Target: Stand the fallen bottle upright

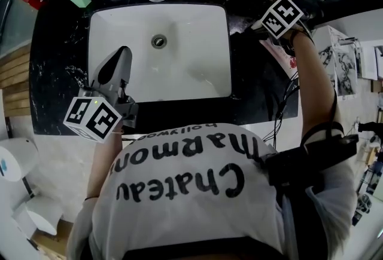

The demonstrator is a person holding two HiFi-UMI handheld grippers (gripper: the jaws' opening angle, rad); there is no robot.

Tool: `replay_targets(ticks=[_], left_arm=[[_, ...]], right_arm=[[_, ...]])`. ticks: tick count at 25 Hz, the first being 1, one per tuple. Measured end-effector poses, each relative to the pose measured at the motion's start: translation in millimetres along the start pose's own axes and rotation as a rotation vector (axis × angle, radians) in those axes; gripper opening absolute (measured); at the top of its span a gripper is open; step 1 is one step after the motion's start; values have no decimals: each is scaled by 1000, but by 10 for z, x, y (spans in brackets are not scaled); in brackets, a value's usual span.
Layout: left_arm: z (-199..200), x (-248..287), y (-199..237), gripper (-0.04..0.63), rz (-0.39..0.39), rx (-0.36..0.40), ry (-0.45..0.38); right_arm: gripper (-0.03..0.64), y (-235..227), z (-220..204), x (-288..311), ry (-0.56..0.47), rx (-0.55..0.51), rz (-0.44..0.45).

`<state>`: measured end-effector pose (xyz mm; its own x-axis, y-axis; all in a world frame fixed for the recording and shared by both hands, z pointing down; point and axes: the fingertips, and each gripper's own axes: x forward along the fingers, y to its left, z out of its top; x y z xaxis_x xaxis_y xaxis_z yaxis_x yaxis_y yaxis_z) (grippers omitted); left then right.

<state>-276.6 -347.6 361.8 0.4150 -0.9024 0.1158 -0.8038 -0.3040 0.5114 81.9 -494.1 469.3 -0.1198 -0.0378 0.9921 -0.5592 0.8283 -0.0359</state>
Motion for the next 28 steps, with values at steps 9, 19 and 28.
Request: replay_targets(ticks=[9,19,28], left_arm=[[55,-13,-20,15,-8,-6,-14],[89,-73,-12,14,-28,-3,-33],[158,-72,-116,14,-51,21,-35]], right_arm=[[181,18,34,-38,-50,-49,-59],[180,92,36,-92,-96,-76,-107],[179,136,42,-201,-149,-79,-148]])
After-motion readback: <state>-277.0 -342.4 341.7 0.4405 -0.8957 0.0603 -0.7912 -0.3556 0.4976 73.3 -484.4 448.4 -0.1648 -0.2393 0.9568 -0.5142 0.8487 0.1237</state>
